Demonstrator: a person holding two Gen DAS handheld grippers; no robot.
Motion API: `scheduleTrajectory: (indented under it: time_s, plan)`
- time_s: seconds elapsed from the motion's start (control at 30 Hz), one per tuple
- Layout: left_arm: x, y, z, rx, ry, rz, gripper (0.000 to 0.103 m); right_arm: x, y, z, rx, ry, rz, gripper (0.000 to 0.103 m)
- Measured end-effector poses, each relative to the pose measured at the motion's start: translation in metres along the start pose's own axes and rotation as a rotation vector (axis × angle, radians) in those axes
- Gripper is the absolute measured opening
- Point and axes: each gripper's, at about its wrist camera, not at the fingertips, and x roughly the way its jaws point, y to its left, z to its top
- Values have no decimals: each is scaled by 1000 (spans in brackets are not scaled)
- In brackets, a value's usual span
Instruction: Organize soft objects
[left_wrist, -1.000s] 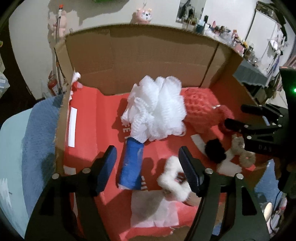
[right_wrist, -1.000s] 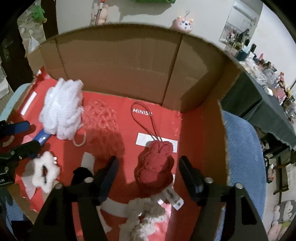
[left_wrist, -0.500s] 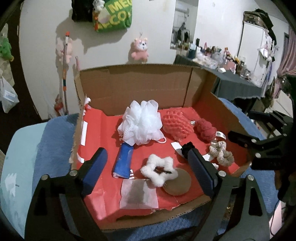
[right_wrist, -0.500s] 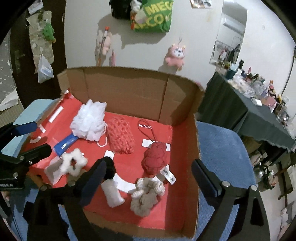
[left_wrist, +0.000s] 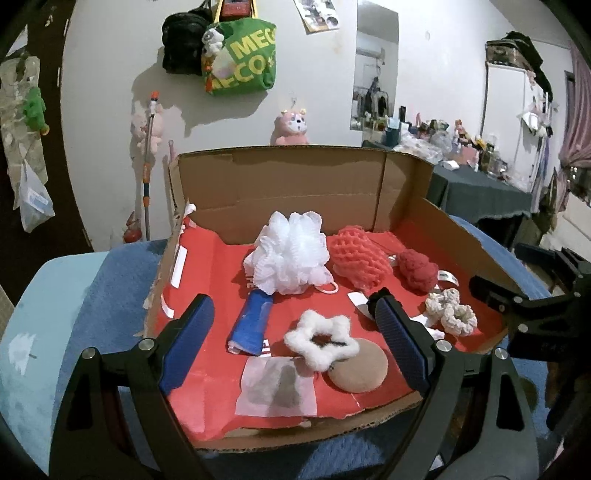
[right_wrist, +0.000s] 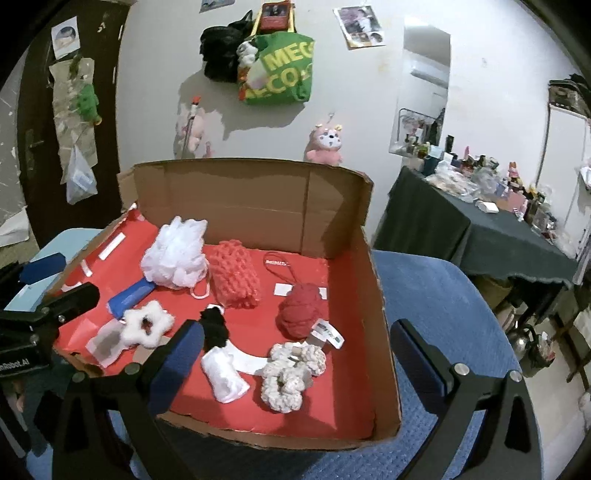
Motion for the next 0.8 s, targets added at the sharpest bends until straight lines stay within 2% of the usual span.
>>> scheduleTrajectory:
  time_s: [0.07, 0.13, 0.3, 0.47, 0.8]
  plan:
    - [2, -1, -4, 0, -18, 3, 90, 2, 0, -4, -1, -14, -2, 103]
    - [6, -3, -7, 3, -22, 8, 103, 4, 0, -8, 6, -25, -2, 103]
    - [9, -2, -13, -11, -45, -2, 103, 11, 3, -18, 4, -45, -4, 103]
    - [8, -5, -15, -15, -66, 21, 103, 14, 1, -22, 19, -50, 4, 103]
    - [26, -8, -25, 15, -17, 70, 103, 22, -1, -30, 48, -23, 2, 103]
